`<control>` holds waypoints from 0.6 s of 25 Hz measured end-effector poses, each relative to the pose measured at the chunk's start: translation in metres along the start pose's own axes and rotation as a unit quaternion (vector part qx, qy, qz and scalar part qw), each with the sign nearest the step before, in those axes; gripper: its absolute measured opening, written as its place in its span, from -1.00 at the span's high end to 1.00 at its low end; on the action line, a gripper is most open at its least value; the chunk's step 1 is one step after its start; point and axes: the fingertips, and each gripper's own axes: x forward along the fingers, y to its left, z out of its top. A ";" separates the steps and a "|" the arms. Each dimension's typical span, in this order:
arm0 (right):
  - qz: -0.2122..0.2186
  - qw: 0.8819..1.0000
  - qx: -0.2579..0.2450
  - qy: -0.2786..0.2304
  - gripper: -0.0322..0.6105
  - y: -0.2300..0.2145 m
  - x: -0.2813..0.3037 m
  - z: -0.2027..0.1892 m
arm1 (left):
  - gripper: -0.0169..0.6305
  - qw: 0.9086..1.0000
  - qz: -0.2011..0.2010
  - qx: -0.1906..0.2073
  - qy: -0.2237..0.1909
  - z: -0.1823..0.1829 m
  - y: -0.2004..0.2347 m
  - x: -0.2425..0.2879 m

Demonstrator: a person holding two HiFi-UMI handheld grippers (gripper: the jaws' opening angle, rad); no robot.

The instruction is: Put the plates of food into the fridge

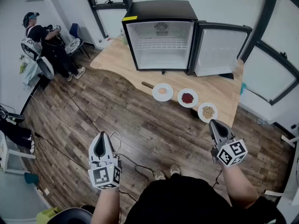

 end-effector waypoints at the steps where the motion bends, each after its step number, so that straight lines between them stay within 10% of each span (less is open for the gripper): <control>1: 0.005 1.000 -0.002 -0.003 0.83 -0.002 0.003 0.002 | 0.93 1.000 0.003 0.005 0.000 0.002 -0.002 0.000; 15: 0.013 0.999 0.023 -0.046 0.83 -0.027 0.037 0.002 | 0.93 1.000 0.013 -0.011 0.005 0.016 -0.025 0.026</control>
